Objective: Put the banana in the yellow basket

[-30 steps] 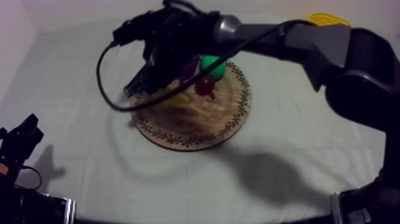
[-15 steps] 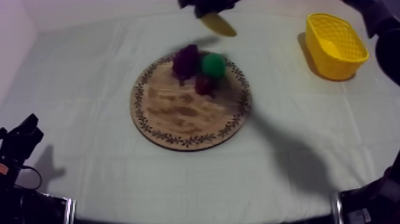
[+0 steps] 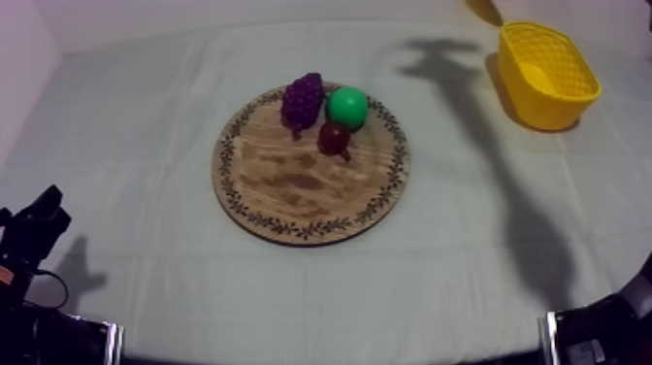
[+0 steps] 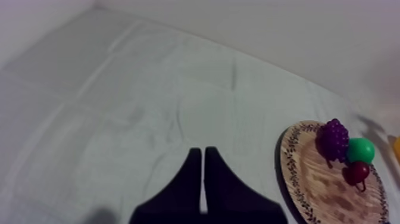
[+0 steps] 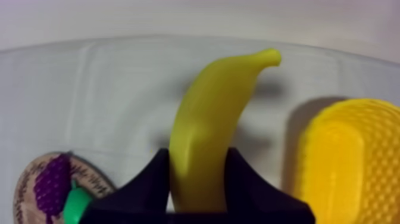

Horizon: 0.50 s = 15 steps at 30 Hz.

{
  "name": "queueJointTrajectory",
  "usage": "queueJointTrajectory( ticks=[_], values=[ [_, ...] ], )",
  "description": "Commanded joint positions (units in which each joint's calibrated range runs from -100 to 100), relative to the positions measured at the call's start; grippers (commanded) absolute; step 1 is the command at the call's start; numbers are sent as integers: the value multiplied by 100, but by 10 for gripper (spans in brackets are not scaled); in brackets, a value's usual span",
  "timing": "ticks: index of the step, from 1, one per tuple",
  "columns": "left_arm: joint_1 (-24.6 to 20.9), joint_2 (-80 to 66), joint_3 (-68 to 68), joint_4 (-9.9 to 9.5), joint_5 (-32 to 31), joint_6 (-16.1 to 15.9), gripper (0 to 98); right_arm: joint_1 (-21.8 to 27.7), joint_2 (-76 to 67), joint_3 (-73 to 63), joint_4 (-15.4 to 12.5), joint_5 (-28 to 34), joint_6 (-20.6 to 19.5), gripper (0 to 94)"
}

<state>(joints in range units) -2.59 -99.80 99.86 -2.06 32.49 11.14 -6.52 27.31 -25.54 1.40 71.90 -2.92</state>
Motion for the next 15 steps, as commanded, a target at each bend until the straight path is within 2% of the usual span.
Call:
queueJointTrajectory(
  ticks=[1, 9, 15],
  values=[
    [2, -3, 3, -1, 1, 2, 1, 386, -3, -29, 1, -4, 40, 201],
    [2, -3, 3, -1, 1, 2, 1, 995, 115, 59, 97, -117, 170, 204],
    [2, -3, 3, -1, 1, 2, 1, 1267, 122, 774, 90, -487, 310, 196]
  ],
)
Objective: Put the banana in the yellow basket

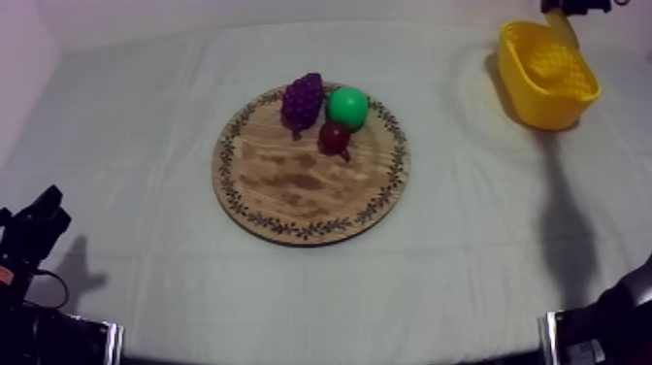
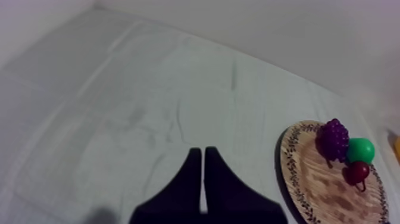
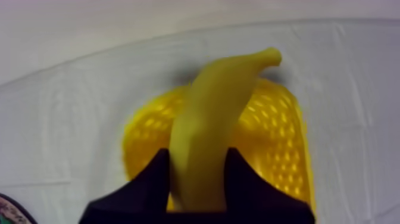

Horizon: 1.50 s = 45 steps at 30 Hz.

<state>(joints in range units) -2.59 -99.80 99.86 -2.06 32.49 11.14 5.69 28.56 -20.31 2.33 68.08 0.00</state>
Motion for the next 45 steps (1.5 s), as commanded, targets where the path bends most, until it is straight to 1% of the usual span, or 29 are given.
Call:
queueJointTrajectory(
  ticks=[1, 8, 13, 18, 24, 26, 32, 35, 38, 41, 45],
  values=[
    [2, -3, 3, -1, 1, 2, 1, 65, -8, 406, 11, -197, 21, 197],
    [2, -3, 3, -1, 1, 2, 1, 27, -74, 1398, 128, -748, -44, 200],
    [2, -3, 3, -1, 1, 2, 1, -1, -48, 1823, 164, -1101, -98, 196],
    [2, -3, 3, -1, 1, 2, 1, 2, 175, 1869, 184, -1339, -150, 197],
    [2, -3, 3, -1, 1, 2, 1, -50, 513, 1600, 241, -1472, -241, 202],
    [2, -3, 3, -1, 1, 2, 1, -71, 579, 1521, 281, -1487, -297, 222],
    [2, -3, 3, -1, 1, 2, 1, -116, 651, 1362, 405, -1483, -494, 318],
    [2, -3, 3, -1, 1, 2, 1, -122, 623, 1359, 423, -1493, -543, 343],
    [2, -3, 3, -1, 1, 2, 1, -124, 564, 1406, 428, -1514, -566, 350],
    [2, -3, 3, -1, 1, 2, 1, -120, 477, 1471, 442, -1519, -608, 338],
    [2, -3, 3, -1, 1, 2, 1, -61, 203, 1692, 363, -1629, -568, 239]
  ],
)
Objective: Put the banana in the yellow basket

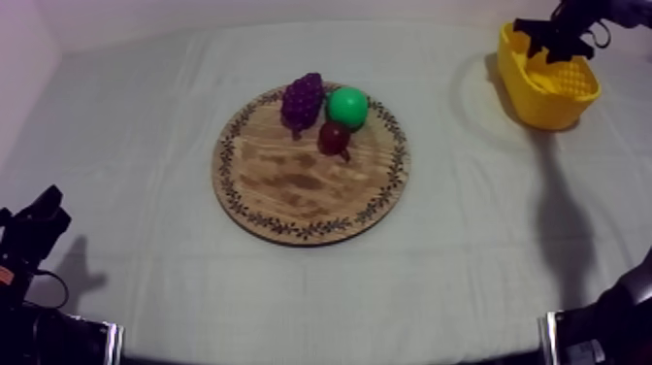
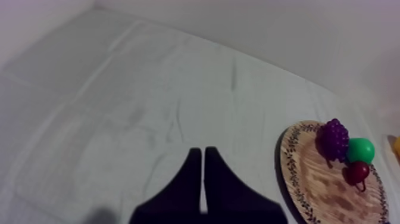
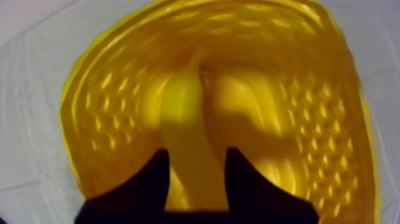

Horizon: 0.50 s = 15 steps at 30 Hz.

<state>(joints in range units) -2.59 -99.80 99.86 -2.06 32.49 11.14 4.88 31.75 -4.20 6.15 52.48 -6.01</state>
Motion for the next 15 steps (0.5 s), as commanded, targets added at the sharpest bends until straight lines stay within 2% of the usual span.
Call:
queueJointTrajectory(
  ticks=[1, 9, 15],
  values=[
    [2, -3, 3, -1, 1, 2, 1, 33, -216, 178, -35, -137, 48, 218],
    [2, -3, 3, -1, 1, 2, 1, 144, -1377, 1281, 45, -572, -200, 32],
    [2, -3, 3, -1, 1, 2, 1, 313, -2800, 2585, -262, -854, -21, 9]
  ],
)
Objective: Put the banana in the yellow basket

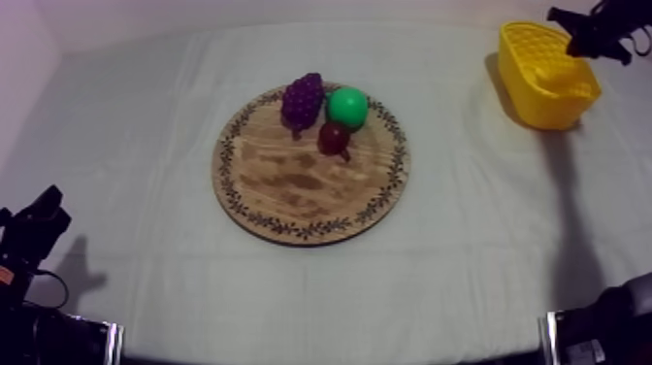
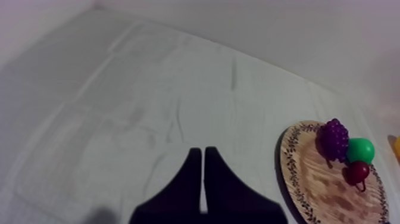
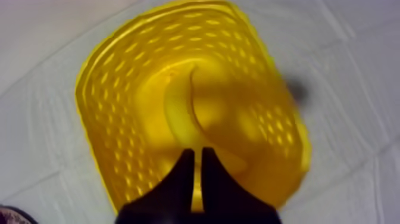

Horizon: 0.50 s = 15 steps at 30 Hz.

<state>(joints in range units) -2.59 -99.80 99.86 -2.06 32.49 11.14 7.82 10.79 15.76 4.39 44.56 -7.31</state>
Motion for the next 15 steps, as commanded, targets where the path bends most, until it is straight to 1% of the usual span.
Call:
queueJointTrajectory(
  ticks=[1, 5, 10, 15],
  values=[
    [2, -3, 3, -1, 1, 2, 1, 41, -972, 842, -146, -130, 168, 8],
    [2, -3, 3, -1, 1, 2, 1, 51, -2087, 2035, -251, -534, 385, 6],
    [2, -3, 3, -1, 1, 2, 1, -21, -3458, 3658, -112, -1154, 404, 6],
    [2, -3, 3, -1, 1, 2, 1, -102, -4652, 4913, -36, -1366, 396, 6]
  ],
)
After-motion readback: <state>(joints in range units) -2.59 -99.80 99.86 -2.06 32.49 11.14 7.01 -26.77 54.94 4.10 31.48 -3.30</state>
